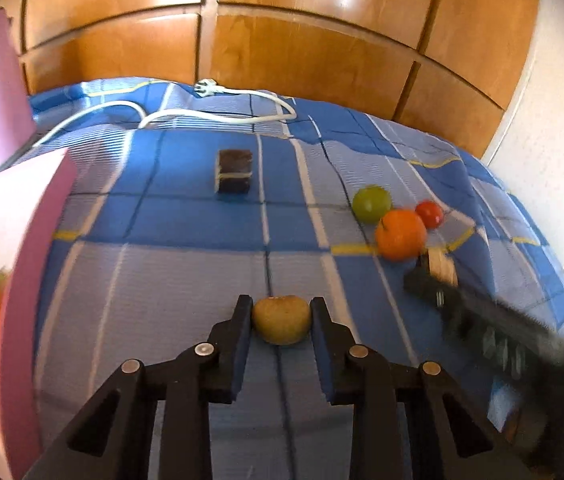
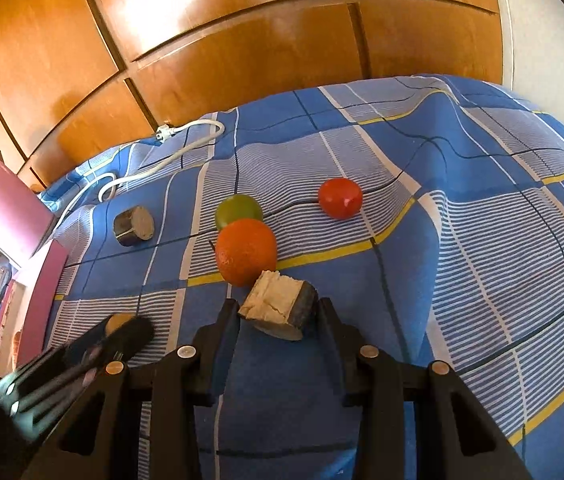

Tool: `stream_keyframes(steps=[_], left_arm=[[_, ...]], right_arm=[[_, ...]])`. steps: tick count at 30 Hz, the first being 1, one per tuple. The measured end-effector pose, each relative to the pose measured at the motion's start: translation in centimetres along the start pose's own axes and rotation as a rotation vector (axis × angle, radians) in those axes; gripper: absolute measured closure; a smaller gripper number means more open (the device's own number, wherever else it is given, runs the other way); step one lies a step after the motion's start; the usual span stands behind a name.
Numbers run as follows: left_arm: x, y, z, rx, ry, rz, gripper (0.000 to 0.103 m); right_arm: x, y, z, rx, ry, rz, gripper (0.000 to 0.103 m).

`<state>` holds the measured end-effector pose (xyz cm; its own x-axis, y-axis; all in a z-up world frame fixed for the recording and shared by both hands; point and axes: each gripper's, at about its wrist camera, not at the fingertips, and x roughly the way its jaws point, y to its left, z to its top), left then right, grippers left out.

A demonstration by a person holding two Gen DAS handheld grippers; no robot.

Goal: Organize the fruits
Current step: 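Grasp the white chunk with the right gripper while the left gripper grasps the small yellow fruit, then carry the yellow fruit in the left gripper while the right gripper carries the chunk toward the tray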

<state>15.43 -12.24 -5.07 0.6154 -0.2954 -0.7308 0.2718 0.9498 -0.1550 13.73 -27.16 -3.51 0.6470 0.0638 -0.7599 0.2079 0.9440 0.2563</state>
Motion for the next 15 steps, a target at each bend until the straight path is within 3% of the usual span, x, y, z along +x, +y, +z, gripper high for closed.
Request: stream_keyframes(steps=[9, 15], left_arm=[[-4.2, 1.6, -5.0, -0.018, -0.101, 0.112, 0.074], [-5.1, 2.6, -5.9, -0.051, -0.115, 0.117, 0.074]], right_arm=[[0.0, 3.1, -1.2, -0.131, 0.039, 0.118, 0.064], [-0.1, 6.1, -2.8, -0.253, 0.080, 0.173, 0.064]])
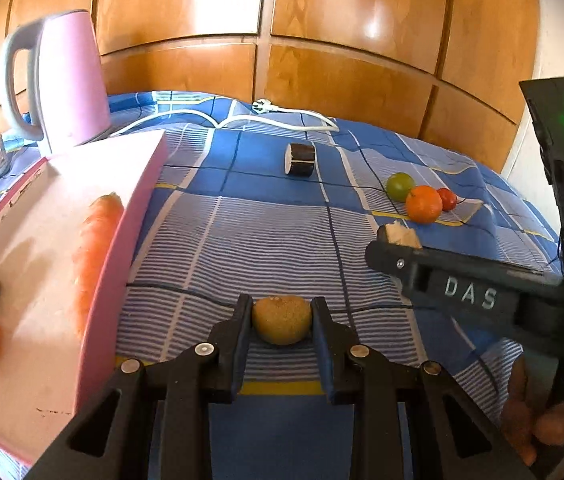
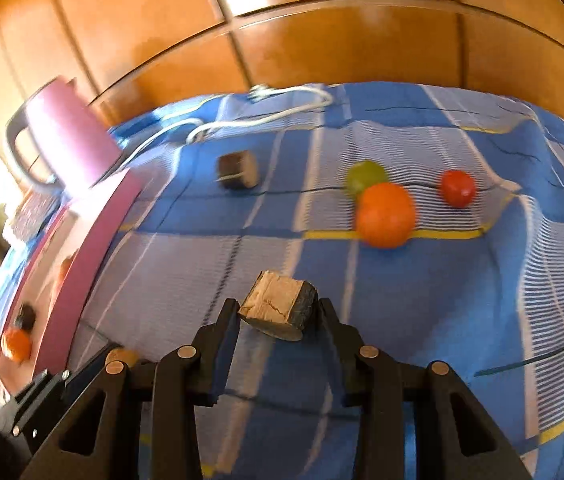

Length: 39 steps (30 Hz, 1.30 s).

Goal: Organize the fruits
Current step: 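Carry the yellow fruit in the left gripper while the right gripper carries the chunk toward the tray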

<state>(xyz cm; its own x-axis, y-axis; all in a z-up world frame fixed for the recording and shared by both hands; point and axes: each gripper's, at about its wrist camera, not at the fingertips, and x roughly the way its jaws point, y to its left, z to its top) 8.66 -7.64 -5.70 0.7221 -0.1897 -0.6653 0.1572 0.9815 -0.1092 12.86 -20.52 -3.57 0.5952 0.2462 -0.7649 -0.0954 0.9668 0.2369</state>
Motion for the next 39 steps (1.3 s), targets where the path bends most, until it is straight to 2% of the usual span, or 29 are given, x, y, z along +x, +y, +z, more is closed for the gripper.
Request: stream_keyframes(steps=[13, 29, 34, 39], left_arm=[[-1.5, 0.3, -0.4, -0.015, -0.004, -0.005, 0.074], [-5.4, 3.1, -0.1, -0.125, -0.088, -0.003, 0.074], [-6.8, 3.6, -0.1, -0.135, -0.129, 0.001, 0.074], [-8.4, 5.3, 0.2, -0.186, -0.176, 0.012, 0.074]], right_arm=[[-0.7, 1.0, -1.2, -0.002, 0.009, -0.028, 0.064], [-3.1, 3.8, -2.7, -0.069, -0.059, -0.027, 0.064], [-4.0, 4.2, -3.0, -0.078, -0.091, -0.029, 0.064], [-4.4, 5.1, -3.4, -0.113, -0.109, -0.027, 0.064]])
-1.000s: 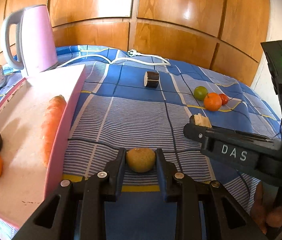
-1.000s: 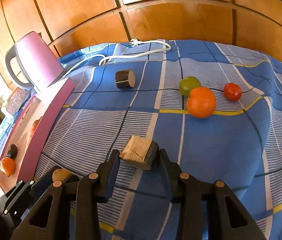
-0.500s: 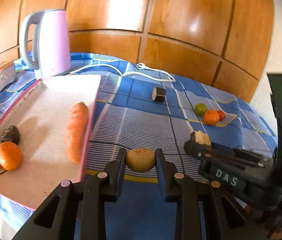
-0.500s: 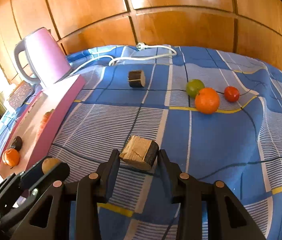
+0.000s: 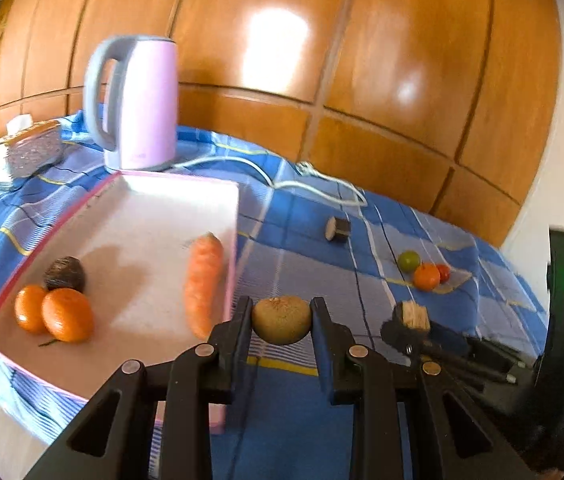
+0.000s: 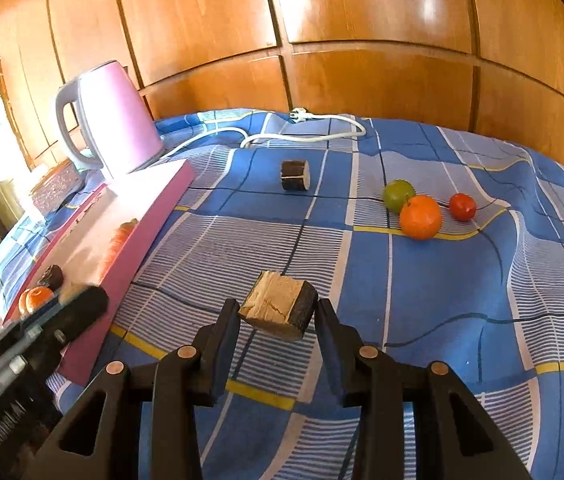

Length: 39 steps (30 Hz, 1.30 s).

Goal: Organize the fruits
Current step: 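Carry the yellow fruit in the left gripper while the right gripper carries the chunk toward the tray, then lower both held items into the tray and open both grippers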

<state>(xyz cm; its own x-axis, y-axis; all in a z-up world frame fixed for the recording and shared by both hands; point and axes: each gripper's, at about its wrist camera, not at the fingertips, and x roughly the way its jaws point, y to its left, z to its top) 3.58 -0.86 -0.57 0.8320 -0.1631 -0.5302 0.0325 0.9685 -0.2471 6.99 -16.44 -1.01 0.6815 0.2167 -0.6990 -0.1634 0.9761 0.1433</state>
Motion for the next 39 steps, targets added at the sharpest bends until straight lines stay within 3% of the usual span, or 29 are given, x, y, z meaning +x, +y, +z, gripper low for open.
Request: stream_keyframes(steps=[12, 26, 39], left_arm=[[-0.1, 4.3, 0.7, -0.167, -0.014, 0.087, 0.074], [1.2, 6.5, 1.4, -0.255, -0.011, 0.160, 0.074], [2.0, 7.4, 1.9, -0.293, -0.012, 0.192, 0.074]], right_arm=[[0.4, 2.8, -0.9, -0.114, 0.018, 0.028, 0.064], [1.4, 4.1, -0.2, -0.139, 0.000, 0.064, 0.064], [1.1, 7.2, 2.6, -0.104, -0.068, 0.225, 0.064]])
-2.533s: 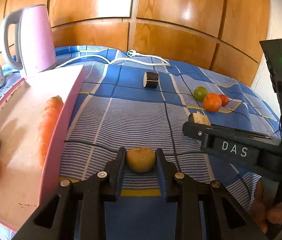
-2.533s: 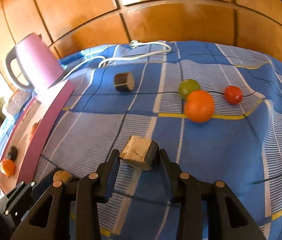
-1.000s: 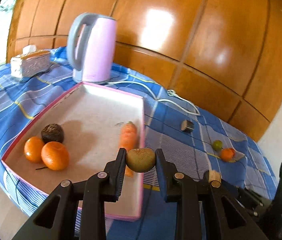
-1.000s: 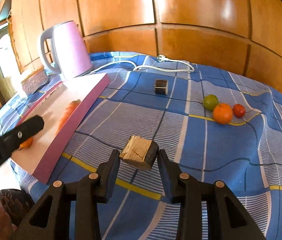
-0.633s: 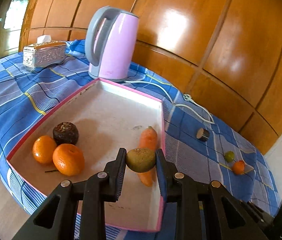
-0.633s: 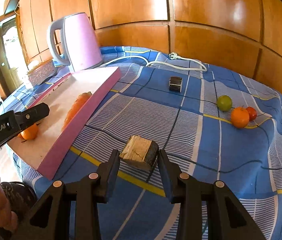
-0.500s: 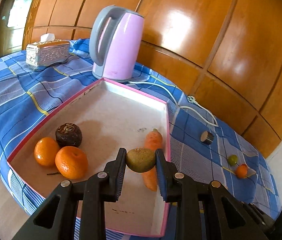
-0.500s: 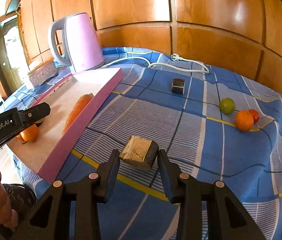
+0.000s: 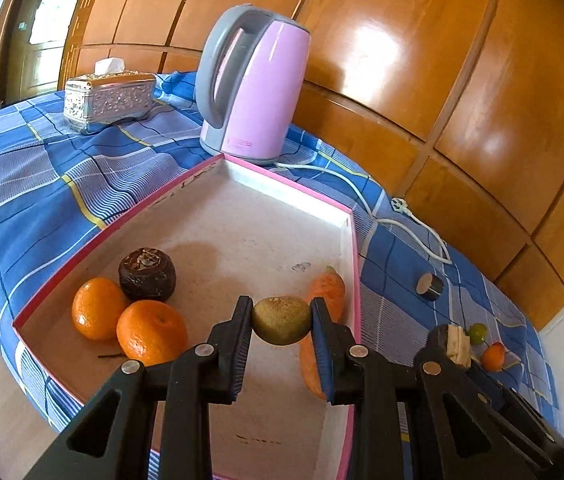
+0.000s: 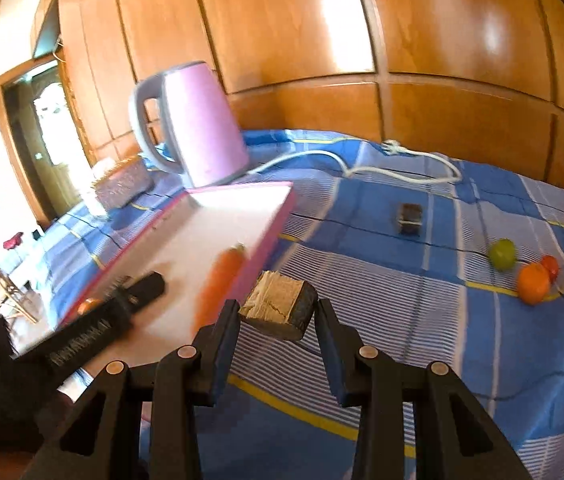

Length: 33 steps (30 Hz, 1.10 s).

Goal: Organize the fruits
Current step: 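Lower both held items into the tray and open both grippers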

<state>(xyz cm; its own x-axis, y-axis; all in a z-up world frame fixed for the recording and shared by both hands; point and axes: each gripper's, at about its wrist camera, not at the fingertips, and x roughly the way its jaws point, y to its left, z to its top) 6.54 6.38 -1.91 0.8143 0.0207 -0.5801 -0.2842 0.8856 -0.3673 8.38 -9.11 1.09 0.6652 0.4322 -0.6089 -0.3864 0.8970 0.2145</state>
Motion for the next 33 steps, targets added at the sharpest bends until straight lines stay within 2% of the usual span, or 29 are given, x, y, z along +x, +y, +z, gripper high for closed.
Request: stream_keyframes(steps=[6, 12, 21, 28, 30, 33], left_arm=[[0.2, 2.1, 1.8, -0.075, -0.034, 0.031, 0.074], [0.9, 4.0, 2.6, -0.158, -0.021, 0.056, 0.074], [1.2, 3.5, 2.3, -0.129, -0.019, 0.077, 0.075], [1.2, 3.5, 2.2, -0.127, -0.021, 0.095, 0.061], [1.1, 3.5, 2.2, -0.129, -0.023, 0.102, 0.053], [1.0, 3.4, 2.1, -0.122, -0.030, 0.103, 0.052]], right_arm=[[0.6, 1.9, 1.2, -0.017, -0.005, 0.046, 0.064], [1.9, 3.2, 2.6, -0.018, 0.008, 0.078, 0.064], [4.2, 4.4, 4.6, -0.002, 0.049, 0.119, 0.063], [4.1, 5.1, 4.4, -0.009, 0.048, 0.124, 0.061], [4.0, 5.0, 4.3, -0.001, 0.044, 0.118, 0.061], [3.6, 4.6, 4.3, 0.011, 0.041, 0.110, 0.060]])
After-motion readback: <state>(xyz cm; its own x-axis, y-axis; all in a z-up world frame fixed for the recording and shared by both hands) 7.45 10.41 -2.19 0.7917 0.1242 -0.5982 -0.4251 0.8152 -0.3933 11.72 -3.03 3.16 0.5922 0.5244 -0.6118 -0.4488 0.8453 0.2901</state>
